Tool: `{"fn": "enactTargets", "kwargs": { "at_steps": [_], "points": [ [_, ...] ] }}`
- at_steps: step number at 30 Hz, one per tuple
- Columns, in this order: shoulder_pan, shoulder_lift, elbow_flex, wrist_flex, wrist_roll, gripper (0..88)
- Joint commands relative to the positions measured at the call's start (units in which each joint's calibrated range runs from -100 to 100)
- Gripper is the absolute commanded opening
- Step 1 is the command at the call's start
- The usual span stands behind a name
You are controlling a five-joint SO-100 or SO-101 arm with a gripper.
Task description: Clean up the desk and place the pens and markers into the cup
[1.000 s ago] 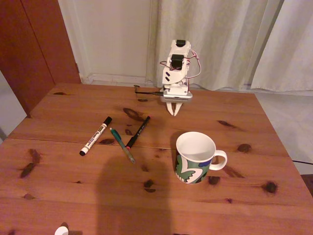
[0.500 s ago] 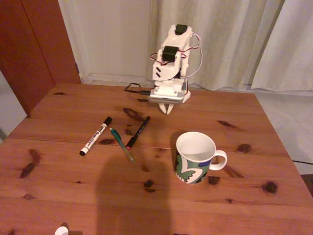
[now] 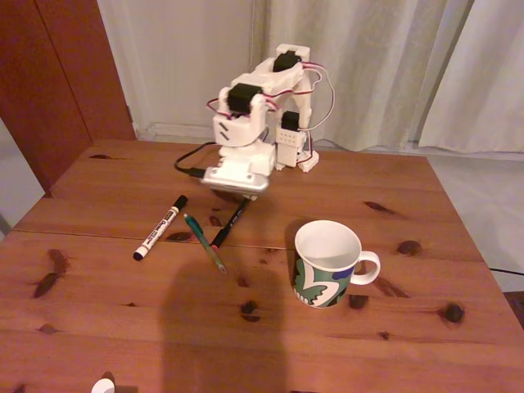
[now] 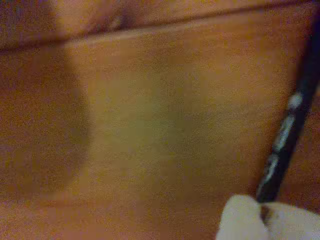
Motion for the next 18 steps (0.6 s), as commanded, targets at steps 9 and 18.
{"fn": "enactTargets", "kwargs": {
  "at_steps": [9,18],
  "points": [
    [2.98,6.09,-9.01,0.41,0.63,0.8],
    [3.06,6.25,-8.47,-0.28,0.63,0.8]
  ]
}}
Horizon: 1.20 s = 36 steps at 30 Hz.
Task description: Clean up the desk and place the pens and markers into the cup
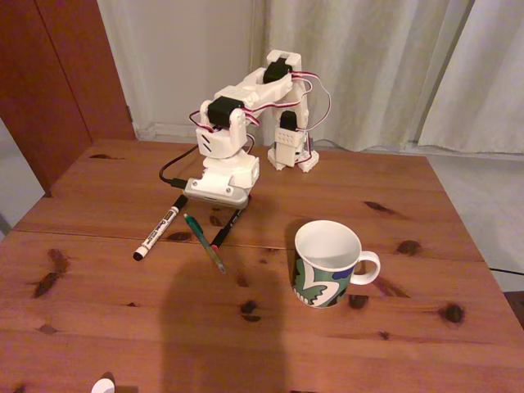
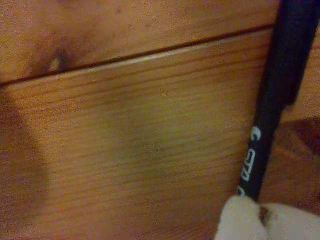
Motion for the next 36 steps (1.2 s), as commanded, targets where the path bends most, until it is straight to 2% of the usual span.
{"fn": "enactTargets", "kwargs": {
  "at_steps": [1,7,36],
  "points": [
    [0.28,-0.61,-2.24,-0.70,0.38,0.8],
    [1.24,-1.35,0.56,-5.00,0.02,0.8],
    [5.34,-0.69,-0.07,-5.09,0.38,0.8]
  ]
}}
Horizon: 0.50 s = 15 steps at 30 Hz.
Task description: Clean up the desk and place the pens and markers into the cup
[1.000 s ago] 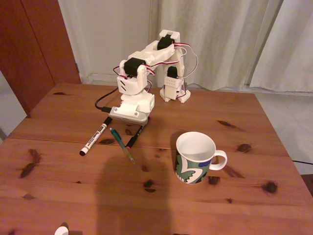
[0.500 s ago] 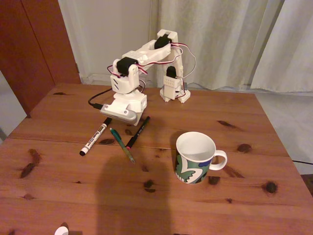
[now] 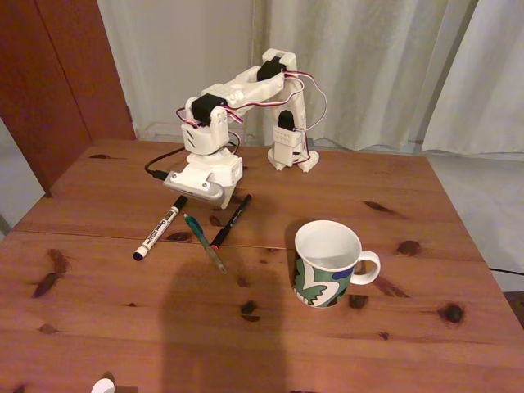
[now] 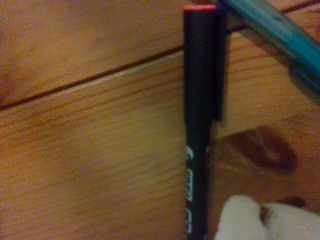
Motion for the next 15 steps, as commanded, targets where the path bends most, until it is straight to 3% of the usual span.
{"fn": "enactTargets", "kwargs": {
  "at_steps": [1,15],
  "points": [
    [-0.01,-0.69,-1.09,-0.69,0.38,0.8],
    [-0.01,-0.20,-0.19,-4.48,0.38,0.8]
  ]
}}
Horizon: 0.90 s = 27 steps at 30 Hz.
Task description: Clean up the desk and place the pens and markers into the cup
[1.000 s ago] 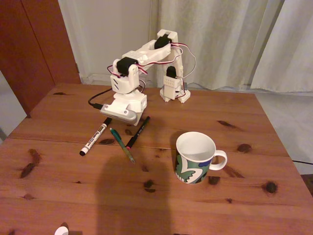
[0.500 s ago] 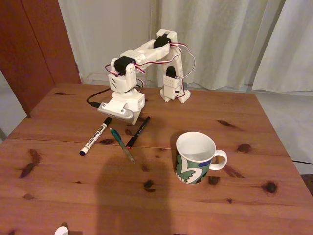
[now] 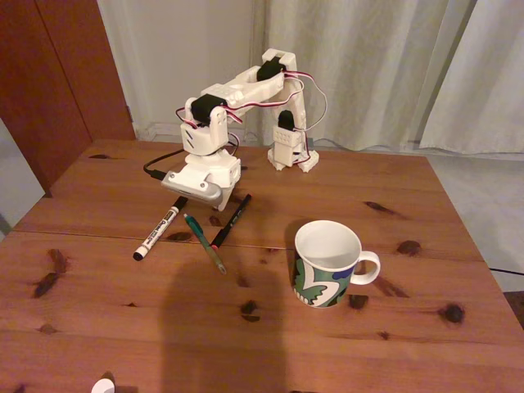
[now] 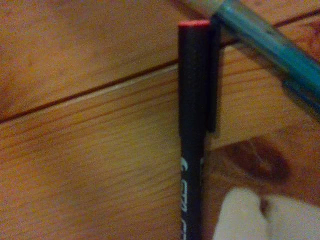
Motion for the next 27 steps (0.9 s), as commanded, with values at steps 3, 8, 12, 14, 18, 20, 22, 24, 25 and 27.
{"fn": "enactTargets", "kwargs": {
  "at_steps": [3,8,12,14,18,20,22,24,25,27],
  "points": [
    [-0.08,1.29,-0.28,-1.66,0.59,0.8],
    [-0.08,1.96,-1.00,-1.40,1.69,0.8],
    [0.08,1.96,-0.91,-1.14,2.16,4.0],
    [0.56,1.96,-0.91,-1.14,2.37,8.0],
    [0.16,1.96,-0.37,-1.14,2.37,13.0],
    [0.08,1.96,-0.28,-1.05,2.37,13.7],
    [-0.49,1.96,-0.28,-1.05,2.37,13.6],
    [-2.18,1.96,-0.28,-1.05,1.95,13.6],
    [-2.74,1.96,-0.28,-1.05,1.90,13.6],
    [-3.46,2.04,-0.19,-1.23,1.90,13.6]
  ]
}}
